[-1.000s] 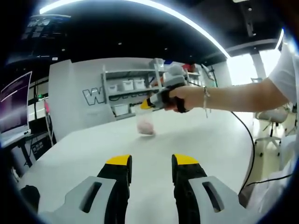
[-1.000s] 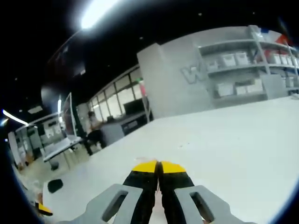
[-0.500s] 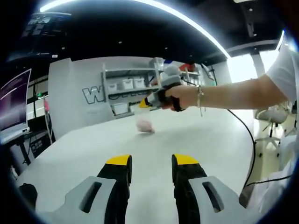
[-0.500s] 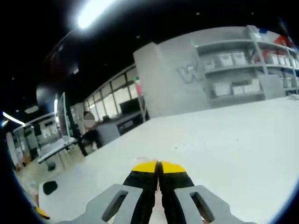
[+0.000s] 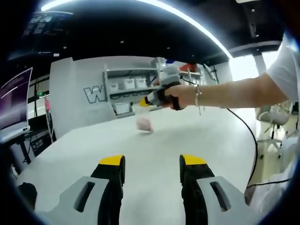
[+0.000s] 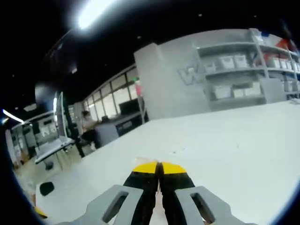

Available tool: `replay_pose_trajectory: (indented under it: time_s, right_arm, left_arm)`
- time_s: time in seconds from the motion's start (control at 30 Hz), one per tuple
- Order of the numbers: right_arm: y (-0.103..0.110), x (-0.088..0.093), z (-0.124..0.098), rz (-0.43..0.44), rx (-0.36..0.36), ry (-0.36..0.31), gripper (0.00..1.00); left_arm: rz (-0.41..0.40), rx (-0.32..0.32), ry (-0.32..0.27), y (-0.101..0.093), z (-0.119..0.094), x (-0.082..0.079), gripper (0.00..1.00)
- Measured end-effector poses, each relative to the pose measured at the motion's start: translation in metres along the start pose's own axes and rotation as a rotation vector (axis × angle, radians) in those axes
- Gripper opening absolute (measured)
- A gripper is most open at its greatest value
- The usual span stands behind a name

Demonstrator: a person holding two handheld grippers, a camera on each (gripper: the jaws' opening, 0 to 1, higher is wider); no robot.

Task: Open the resealable bag by pulling the two sides of the seal apart until the entire bag opening is separated and visibly accessible.

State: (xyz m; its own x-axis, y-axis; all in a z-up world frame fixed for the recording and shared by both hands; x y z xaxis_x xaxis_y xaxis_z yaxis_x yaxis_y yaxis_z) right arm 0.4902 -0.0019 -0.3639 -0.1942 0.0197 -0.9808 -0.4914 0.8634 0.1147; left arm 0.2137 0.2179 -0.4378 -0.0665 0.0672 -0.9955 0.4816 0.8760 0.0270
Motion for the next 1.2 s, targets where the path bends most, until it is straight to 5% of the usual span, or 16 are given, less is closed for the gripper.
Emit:
replay_pose_trajectory:
  time_s: [0.17, 0.33, 0.53, 1.2]
  right_arm:
    - [0.000, -0.003, 0.002, -0.012, 0.004, -0.001, 0.00]
    - [-0.001, -0.007, 0.005, -0.025, 0.007, -0.002, 0.00]
    - [-0.003, -0.010, 0.009, -0.033, 0.013, -0.001, 0.00]
    - [-0.009, -0.014, 0.028, -0.078, 0.026, 0.012, 0.00]
  left_arm:
    - [-0.022, 0.010, 0.027, -0.001, 0.001, 0.004, 0.57]
    - [-0.056, -0.032, 0.044, 0.000, 0.002, 0.006, 0.81]
    - [-0.087, -0.078, 0.052, 0.005, 0.000, 0.006, 0.94]
    - [-0.111, -0.078, 0.066, 0.003, -0.005, 0.005, 1.00]
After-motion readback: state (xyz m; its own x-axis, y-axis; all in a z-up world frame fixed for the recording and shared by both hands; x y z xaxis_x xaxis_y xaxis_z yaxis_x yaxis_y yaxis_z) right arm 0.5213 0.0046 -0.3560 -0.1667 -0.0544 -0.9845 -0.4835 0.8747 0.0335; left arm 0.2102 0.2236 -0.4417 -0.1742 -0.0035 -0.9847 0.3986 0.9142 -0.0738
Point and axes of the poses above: the point that each gripper's makers call its tool centre point, and the gripper's own axes: z roughly forward along the fingers, y roughly to its left, x roughly out of its underside, the point moved 10 cm from there along -z, roughly backward along the fingers, and after that the axes turned 7 degrees about -z, right-handed, at the moved point
